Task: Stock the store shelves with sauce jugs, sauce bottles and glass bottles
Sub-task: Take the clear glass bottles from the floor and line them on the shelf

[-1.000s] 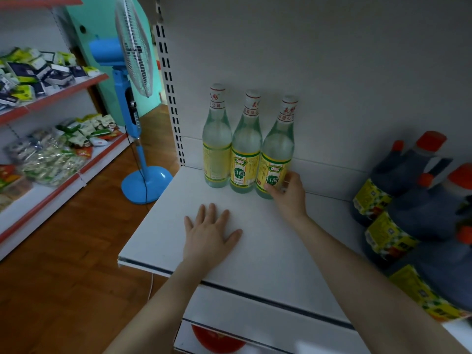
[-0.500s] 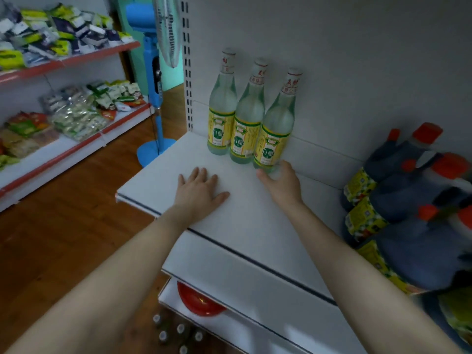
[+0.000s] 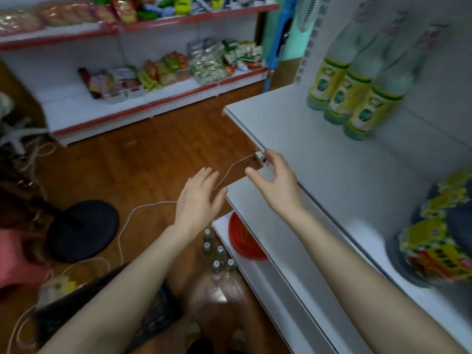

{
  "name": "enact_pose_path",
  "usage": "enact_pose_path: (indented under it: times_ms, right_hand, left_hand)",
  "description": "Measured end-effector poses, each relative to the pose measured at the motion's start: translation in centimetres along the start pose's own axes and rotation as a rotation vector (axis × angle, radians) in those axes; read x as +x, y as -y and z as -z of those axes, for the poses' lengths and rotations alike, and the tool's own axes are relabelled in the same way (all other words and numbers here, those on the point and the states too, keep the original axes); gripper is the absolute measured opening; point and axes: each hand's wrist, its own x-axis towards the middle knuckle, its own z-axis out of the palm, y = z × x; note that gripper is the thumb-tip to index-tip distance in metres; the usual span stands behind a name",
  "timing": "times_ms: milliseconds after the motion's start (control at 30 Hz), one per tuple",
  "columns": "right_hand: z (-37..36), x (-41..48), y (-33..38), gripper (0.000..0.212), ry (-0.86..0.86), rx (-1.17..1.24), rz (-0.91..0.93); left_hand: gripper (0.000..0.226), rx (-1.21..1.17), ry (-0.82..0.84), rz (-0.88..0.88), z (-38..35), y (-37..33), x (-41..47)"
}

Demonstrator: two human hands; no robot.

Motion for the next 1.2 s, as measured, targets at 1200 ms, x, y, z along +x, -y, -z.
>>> enact_pose_path:
  times_ms: [1200]
  right_hand:
    - [-41.4,-8.6,-62.9,0.089,0.319,-0.132,-0.404]
  left_hand:
    - [0.09,-0.574,0.331,0.516,-60.4,38.3,-14.5]
